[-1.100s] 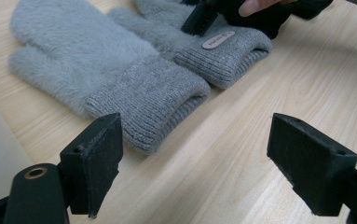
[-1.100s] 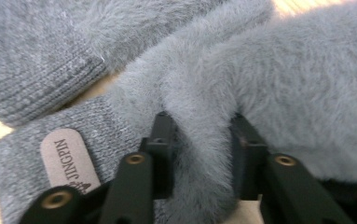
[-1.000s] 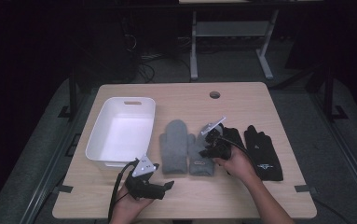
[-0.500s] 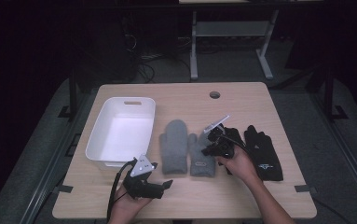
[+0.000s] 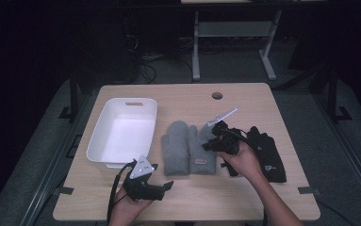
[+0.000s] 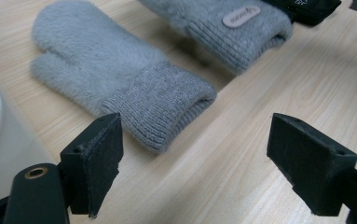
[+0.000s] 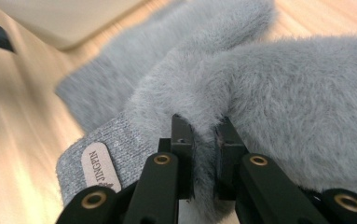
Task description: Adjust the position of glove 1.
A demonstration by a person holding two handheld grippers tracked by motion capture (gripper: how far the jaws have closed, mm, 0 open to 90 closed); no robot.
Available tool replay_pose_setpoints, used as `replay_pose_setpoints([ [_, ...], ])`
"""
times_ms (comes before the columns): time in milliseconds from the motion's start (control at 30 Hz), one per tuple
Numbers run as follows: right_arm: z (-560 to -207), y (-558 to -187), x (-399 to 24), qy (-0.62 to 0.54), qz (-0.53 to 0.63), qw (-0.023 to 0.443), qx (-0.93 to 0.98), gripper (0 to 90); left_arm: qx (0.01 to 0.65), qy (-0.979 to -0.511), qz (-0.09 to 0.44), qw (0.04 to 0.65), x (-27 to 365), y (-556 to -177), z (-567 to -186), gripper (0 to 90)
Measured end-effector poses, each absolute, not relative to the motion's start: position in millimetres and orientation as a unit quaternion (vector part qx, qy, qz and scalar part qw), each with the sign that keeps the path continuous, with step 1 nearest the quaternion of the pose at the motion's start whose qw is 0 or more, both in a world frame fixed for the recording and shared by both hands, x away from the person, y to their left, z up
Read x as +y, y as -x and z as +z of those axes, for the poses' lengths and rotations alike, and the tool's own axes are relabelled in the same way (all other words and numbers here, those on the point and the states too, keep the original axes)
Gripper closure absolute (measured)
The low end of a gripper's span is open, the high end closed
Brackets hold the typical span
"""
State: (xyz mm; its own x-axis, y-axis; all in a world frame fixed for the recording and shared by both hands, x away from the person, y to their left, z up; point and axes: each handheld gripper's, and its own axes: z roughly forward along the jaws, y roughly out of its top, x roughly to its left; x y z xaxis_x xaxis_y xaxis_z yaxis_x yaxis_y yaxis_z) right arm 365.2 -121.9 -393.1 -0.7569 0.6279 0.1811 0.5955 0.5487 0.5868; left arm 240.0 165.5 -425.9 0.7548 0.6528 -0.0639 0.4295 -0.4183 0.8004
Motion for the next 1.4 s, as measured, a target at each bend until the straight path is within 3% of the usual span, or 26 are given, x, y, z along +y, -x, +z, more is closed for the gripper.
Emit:
replay_pose_setpoints([
  [300,-375,-372,-88,-0.326,0.331,0.019,0.886,81.4,0.329,-0.828,0.134,0.435,168,-239,-423,18.1],
  [667,-380,-388,-51,-0.305,0.322,-0.001,0.896,80.9,0.326,-0.827,0.136,0.436,169,-239,-422,18.1],
  [1400,-403,-400,-35,-0.309,0.316,-0.03,0.896,77.9,0.327,-0.828,0.132,0.436,168,-239,-423,18.1],
])
